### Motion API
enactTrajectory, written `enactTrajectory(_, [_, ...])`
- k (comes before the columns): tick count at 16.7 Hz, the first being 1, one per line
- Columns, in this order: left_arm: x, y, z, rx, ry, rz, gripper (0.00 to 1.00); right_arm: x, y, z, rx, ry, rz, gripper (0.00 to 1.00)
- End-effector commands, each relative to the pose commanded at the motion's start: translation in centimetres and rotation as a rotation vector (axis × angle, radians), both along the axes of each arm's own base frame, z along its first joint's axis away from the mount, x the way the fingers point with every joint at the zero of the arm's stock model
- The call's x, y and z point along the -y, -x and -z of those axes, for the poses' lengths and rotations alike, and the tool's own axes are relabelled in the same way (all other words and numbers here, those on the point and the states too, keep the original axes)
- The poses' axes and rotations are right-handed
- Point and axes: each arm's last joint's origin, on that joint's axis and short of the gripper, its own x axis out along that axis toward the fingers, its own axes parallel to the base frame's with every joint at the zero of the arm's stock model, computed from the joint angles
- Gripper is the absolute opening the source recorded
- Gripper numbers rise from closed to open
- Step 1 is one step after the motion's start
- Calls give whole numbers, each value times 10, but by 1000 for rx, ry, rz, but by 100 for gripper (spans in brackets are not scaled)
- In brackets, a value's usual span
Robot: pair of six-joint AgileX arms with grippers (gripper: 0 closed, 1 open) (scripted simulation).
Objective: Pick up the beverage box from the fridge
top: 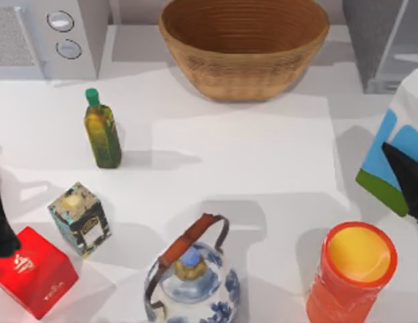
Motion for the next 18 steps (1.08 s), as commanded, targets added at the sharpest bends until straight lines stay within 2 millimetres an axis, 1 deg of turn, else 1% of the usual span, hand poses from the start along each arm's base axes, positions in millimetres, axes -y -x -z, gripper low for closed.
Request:
enactTrajectory(2, [0, 0, 0, 0, 0, 0, 100, 5, -6, -1, -6, -26, 49, 0])
enactTrajectory(4, [0, 0, 0, 0, 0, 0, 100, 2, -14, 3, -7, -35, 66, 0])
enactTrajectory(7, [0, 0, 0, 0, 0, 0, 100, -16, -26, 18, -1, -11, 22, 0])
enactTrajectory(10, [0, 0, 0, 0, 0, 0, 100, -39, -31, 34, 16, 26, -48, 0])
enactTrajectory(12, [0, 0, 0, 0, 0, 0, 100, -44, -32, 38, 22, 35, -65, 0])
enactTrajectory(16, [0, 0, 0, 0, 0, 0, 100, -44, -32, 38, 22, 35, -65, 0])
enactTrajectory(18, [0, 0, 0, 0, 0, 0, 100, -44, -32, 38, 22, 35, -65, 15])
